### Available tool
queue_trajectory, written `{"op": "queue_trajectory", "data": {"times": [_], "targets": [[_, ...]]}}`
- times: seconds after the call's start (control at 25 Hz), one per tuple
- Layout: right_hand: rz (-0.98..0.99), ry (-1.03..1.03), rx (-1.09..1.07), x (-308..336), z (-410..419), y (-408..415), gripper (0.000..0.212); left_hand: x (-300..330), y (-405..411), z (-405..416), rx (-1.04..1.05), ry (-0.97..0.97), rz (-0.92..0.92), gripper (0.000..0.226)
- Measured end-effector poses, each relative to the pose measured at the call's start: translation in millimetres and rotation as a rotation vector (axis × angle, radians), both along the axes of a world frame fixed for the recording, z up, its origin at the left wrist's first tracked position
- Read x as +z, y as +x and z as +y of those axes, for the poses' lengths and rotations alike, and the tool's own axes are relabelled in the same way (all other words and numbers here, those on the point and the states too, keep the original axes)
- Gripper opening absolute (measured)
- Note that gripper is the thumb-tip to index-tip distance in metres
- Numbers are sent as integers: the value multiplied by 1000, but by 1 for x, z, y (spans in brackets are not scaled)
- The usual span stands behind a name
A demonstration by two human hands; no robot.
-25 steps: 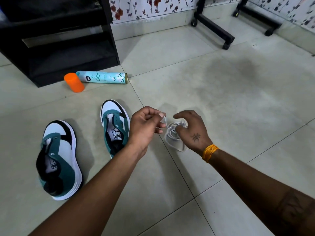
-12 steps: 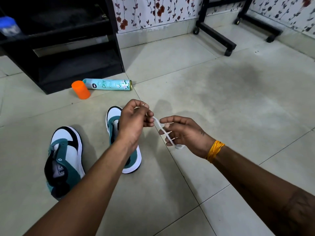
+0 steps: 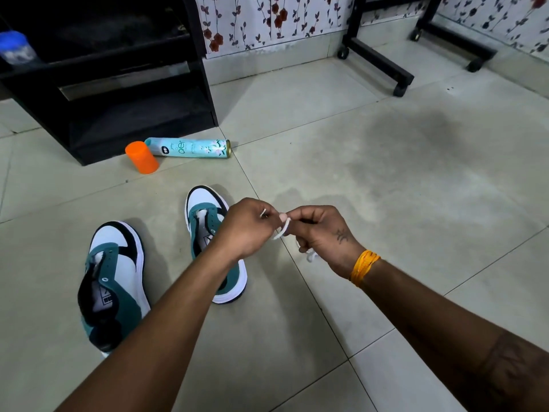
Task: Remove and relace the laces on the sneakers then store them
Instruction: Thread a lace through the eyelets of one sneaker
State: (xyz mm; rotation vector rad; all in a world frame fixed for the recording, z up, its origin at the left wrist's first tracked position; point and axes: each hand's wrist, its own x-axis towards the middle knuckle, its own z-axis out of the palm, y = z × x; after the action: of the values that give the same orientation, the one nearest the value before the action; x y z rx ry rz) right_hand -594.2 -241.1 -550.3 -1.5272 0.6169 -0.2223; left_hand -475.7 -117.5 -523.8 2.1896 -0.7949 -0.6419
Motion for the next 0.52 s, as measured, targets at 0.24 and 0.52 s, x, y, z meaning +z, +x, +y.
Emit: {"op": "queue_trajectory", "data": {"times": [0.24,0.52], "targets": [[32,-110,45,-2,-2,-6,10,2,0,9,-108,115,125,49],[-41,65,-114,-9,-15,-6,8,-11,18,20,487,-77,23,32]]}}
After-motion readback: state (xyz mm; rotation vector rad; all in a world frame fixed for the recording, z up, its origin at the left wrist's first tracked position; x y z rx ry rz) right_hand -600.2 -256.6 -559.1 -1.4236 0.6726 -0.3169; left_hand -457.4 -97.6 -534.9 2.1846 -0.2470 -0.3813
